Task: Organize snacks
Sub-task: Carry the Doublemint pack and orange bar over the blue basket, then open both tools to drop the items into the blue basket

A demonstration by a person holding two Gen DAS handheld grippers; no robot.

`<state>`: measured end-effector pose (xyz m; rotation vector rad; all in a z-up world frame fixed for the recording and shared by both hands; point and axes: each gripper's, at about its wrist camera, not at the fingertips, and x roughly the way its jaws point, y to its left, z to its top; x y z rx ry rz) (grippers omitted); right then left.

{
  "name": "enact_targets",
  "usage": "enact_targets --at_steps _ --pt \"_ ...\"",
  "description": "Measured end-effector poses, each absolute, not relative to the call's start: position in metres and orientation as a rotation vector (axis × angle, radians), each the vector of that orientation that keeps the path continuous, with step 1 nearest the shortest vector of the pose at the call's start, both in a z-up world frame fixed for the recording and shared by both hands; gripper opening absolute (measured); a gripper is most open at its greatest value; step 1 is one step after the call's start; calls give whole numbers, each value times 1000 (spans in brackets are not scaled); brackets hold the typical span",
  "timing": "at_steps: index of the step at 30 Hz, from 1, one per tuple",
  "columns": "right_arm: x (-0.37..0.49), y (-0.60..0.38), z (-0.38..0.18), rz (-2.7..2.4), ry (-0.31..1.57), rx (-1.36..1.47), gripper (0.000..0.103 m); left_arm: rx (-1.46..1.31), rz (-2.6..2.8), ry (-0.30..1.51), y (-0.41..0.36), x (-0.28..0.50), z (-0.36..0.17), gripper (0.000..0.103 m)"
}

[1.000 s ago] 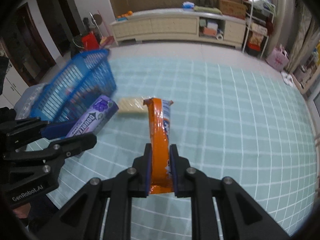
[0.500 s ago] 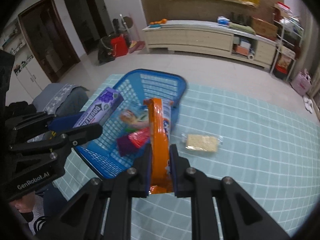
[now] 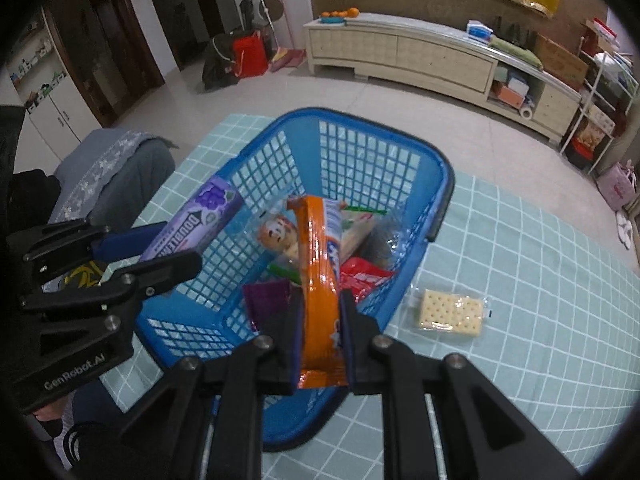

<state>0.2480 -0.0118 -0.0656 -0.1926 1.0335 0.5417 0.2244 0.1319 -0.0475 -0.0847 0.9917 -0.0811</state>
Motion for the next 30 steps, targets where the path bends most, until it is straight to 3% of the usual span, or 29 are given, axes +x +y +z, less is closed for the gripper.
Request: enact_targets --at_steps 12,14,17,18,20,21,30 --pt "251 -9 -74 513 1043 -198 23 -66 -110 997 128 234 -61 29" --pt "252 -12 -72 504 1046 -188 31 -59 -107 992 126 233 -61 32" --pt "251 -16 -68 548 1050 -141 48 -29 -106 980 122 229 -57 50" --pt "250 -18 -65 546 1048 -135 52 -11 -86 971 122 226 -55 52" --pt "249 -23 -62 492 1031 -158 80 -1 -65 977 123 225 -51 62" --pt "249 -28 -60 490 1019 -151 85 -1 -57 976 125 224 -49 68" --pt "266 -81 -55 385 1059 -76 88 -9 -24 993 124 231 -35 81"
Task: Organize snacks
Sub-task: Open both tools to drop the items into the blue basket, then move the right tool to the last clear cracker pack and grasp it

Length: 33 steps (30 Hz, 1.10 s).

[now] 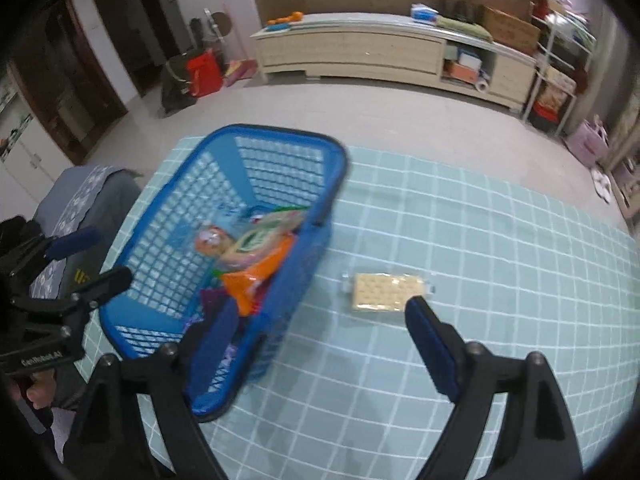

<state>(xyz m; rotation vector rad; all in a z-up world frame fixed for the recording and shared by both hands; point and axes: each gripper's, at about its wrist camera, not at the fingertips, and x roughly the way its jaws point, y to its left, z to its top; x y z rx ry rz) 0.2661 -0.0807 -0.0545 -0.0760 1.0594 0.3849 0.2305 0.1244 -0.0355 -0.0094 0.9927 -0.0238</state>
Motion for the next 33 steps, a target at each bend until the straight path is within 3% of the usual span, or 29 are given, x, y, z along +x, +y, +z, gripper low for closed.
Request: enact_targets --at_steps 12,20,33 --pt "310 -114 -79 269 1172 -9 88 -50 36 1190 112 278 -76 83" --pt "333 -121 -131 310 1271 -76 88 -95 78 1196 118 289 -85 83" --pt "330 -100 -174 581 1205 -485 88 -10 88 1220 92 278 -105 83"
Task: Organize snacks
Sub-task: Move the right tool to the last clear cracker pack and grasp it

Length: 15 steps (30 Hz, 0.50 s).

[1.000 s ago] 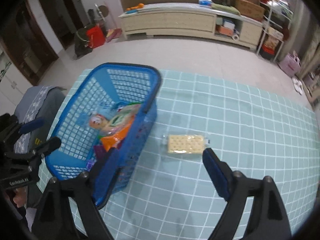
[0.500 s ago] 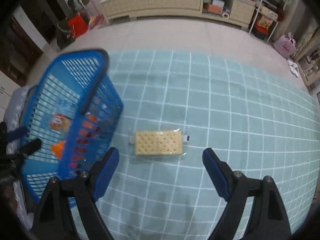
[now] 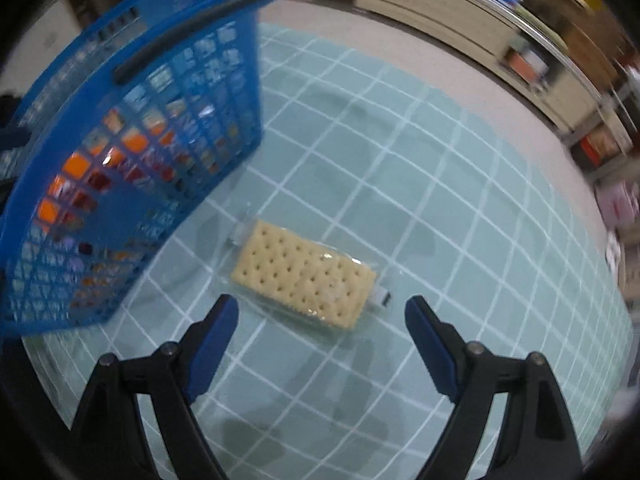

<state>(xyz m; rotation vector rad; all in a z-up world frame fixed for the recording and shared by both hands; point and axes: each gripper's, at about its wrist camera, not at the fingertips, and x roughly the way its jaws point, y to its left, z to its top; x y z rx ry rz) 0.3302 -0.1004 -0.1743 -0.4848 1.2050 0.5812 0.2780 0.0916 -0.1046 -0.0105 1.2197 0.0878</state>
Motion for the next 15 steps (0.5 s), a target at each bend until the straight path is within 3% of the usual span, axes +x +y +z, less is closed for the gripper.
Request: enact_targets --at_steps 7,13,15 --pt "323 -72 -192 763 1142 -762 88 28 109 1227 84 277 -119 83" --pt "335 -64 -206 851 1190 -769 87 33 105 1217 85 280 -119 83" --pt "337 -66 -205 871 1191 -746 63 30 98 1211 85 279 -118 83"
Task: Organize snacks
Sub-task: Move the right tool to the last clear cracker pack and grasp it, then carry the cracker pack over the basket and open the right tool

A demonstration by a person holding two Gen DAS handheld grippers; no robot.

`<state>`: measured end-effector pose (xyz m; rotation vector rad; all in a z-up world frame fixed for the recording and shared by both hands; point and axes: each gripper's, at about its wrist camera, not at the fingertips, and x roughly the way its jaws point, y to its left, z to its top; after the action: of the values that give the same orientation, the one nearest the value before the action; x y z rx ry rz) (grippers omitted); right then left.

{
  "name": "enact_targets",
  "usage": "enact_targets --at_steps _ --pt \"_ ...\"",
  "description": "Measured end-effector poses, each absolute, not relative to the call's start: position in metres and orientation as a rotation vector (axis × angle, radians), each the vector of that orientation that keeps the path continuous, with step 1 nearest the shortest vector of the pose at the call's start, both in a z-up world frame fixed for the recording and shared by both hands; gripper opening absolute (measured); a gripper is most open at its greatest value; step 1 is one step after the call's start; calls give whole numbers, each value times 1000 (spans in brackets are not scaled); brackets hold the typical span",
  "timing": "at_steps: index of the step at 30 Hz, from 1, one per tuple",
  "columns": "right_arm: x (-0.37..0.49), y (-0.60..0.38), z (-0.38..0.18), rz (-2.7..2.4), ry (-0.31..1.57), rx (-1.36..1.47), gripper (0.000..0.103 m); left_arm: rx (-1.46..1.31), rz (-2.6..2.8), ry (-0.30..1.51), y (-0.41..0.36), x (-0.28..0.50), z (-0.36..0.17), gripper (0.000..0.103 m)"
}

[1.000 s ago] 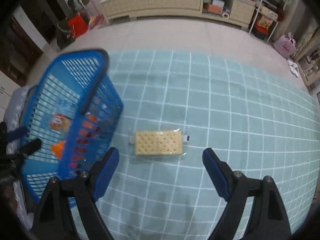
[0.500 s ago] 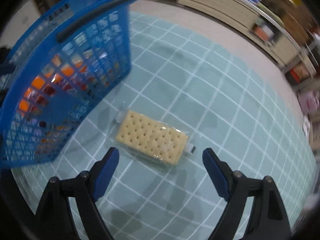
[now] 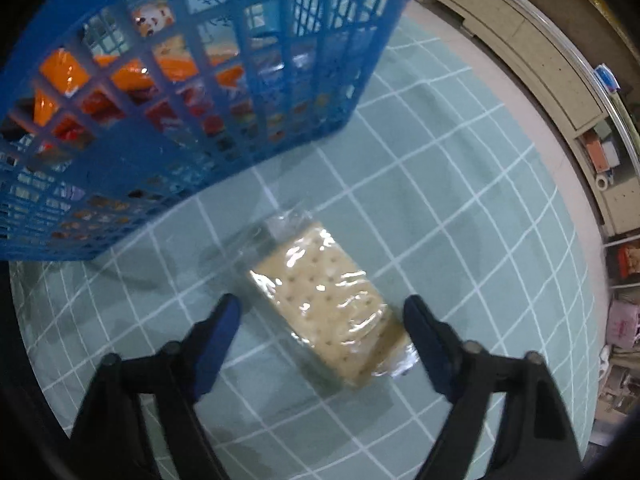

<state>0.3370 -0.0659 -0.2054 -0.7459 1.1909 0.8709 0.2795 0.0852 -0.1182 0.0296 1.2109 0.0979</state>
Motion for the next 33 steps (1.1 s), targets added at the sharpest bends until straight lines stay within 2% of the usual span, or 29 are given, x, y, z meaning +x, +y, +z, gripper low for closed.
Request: enact_targets --at_steps 1,6,12,24,33 --pt "338 -69 -203 900 1198 -707 53 29 98 1207 86 280 -118 83" --pt "329 -77 -200 871 1201 -691 51 36 127 1160 85 278 -111 83" --pt "304 -88 -172 798 1174 -564 51 22 102 1127 84 267 -101 83" --pt "258 -84 -38 722 1002 -413 51 4 62 1015 90 225 -48 83" --pt "238 -30 -29 755 941 -463 51 71 49 951 104 192 -25 83"
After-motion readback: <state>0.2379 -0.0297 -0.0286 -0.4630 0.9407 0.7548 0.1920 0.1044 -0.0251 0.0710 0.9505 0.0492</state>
